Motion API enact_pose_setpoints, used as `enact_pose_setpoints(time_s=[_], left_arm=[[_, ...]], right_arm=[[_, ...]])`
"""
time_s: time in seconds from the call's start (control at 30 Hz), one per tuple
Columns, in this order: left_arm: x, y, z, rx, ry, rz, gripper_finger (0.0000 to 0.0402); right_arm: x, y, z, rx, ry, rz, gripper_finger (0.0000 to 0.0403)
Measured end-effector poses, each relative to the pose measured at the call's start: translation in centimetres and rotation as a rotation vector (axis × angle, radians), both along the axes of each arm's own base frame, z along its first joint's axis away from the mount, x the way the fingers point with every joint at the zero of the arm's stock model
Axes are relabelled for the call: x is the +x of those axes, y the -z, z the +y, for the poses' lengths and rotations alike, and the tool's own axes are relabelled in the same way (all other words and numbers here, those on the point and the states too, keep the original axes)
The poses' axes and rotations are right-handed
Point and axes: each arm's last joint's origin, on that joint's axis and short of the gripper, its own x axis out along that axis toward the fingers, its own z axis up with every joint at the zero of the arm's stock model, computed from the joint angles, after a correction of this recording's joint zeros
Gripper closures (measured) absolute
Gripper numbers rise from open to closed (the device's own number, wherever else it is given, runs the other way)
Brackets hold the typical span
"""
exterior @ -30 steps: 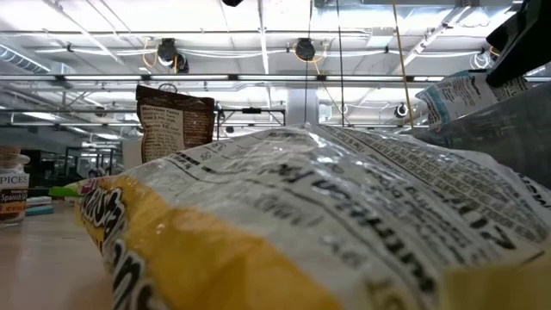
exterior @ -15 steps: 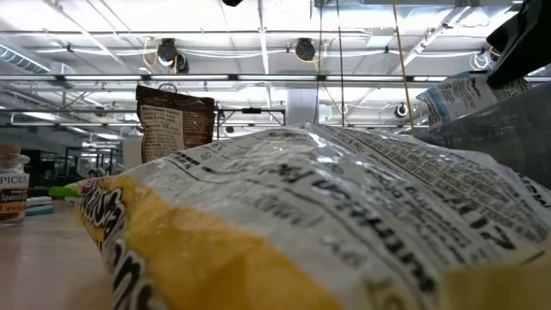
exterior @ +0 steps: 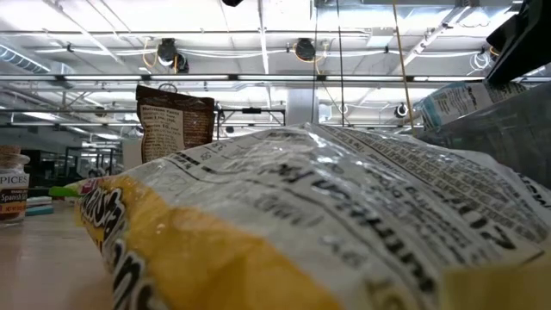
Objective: Pick & Place Food Item
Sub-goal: Put blue noodle pack into the bottom black transparent bin, then put the left blue pattern spoon into the top black transparent bin
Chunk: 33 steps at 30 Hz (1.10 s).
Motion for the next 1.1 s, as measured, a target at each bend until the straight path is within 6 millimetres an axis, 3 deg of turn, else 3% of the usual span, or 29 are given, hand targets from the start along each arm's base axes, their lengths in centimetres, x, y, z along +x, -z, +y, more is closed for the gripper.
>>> enact_pose_setpoints(time_s=[0.33,0.83,1.1], left_arm=[[0.0,0.0,0.0,0.000,0.001,0.000,0.0252],[0.0,0.0,0.0,0.000,0.002,0.000,0.0252],[0.0,0.0,0.0,-0.001,0.016,0.000,0.0252]], right_arm=[[0.0,0.0,0.0,0.003,-0.004,-0.003,0.0353],[0.0,0.0,0.0,-0.003,-0.010,0.004,0.0293],[-0.7,-1.5,-0.7,0.050,-0.021,-0.054,0.0280]])
